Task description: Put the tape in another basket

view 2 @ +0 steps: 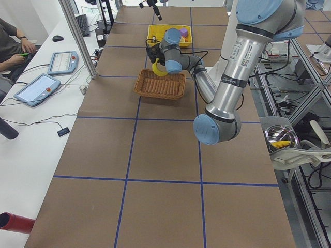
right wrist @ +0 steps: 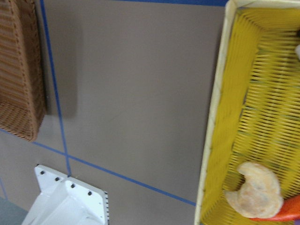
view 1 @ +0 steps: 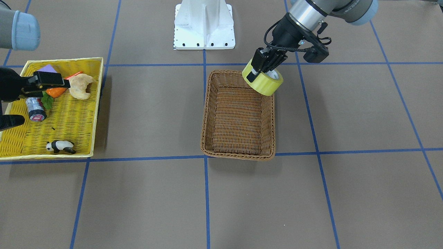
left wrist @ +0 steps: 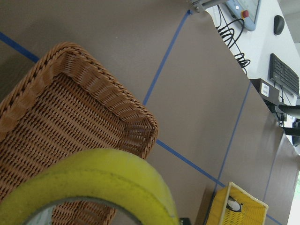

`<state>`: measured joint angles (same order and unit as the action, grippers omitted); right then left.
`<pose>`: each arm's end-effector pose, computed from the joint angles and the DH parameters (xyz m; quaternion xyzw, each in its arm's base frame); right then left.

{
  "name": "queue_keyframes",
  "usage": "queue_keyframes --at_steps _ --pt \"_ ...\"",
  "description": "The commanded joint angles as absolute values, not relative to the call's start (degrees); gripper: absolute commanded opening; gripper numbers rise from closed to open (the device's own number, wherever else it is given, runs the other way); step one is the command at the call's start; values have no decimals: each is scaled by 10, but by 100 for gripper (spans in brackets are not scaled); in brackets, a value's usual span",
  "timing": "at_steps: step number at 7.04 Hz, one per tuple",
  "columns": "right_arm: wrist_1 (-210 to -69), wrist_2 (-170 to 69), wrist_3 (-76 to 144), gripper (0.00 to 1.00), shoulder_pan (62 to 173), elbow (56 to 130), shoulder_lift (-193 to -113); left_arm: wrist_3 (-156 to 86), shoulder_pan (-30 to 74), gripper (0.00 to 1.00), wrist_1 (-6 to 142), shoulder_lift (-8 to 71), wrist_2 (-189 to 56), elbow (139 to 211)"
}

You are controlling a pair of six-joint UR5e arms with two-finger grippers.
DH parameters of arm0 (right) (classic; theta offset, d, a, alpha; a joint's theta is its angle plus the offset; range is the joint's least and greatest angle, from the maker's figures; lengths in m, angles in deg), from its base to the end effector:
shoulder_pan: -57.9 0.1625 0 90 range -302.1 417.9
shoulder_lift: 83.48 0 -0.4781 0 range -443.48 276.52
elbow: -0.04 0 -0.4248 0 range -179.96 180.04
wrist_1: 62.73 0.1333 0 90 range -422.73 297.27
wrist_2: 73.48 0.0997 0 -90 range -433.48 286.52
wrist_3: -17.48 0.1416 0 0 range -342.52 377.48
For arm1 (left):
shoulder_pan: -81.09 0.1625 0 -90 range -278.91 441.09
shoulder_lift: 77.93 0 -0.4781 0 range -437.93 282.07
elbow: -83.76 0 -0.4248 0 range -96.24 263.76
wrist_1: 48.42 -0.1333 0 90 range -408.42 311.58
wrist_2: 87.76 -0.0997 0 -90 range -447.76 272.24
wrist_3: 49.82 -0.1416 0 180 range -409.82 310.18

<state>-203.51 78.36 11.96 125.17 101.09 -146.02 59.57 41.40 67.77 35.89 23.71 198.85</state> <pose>-0.2380 -0.5900 0.4087 -0.1671 -0.4914 -0.1549 0.8406 0.4291 -0.4620 0.2172 -0.0398 0.6154 -0.2853 0.7337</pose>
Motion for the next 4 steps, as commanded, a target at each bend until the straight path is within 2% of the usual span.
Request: queue_keyframes --at_steps 1,2,4 --pt "-1941 722 167 100 1255 1011 -1486 596 466 0 512 425 228 1985" --pt "-1939 687 167 100 1258 1012 -1486 595 488 0 496 444 188 1967" --pt "-1907 654 168 100 1271 1011 -1490 593 500 0 487 499 181 1858"
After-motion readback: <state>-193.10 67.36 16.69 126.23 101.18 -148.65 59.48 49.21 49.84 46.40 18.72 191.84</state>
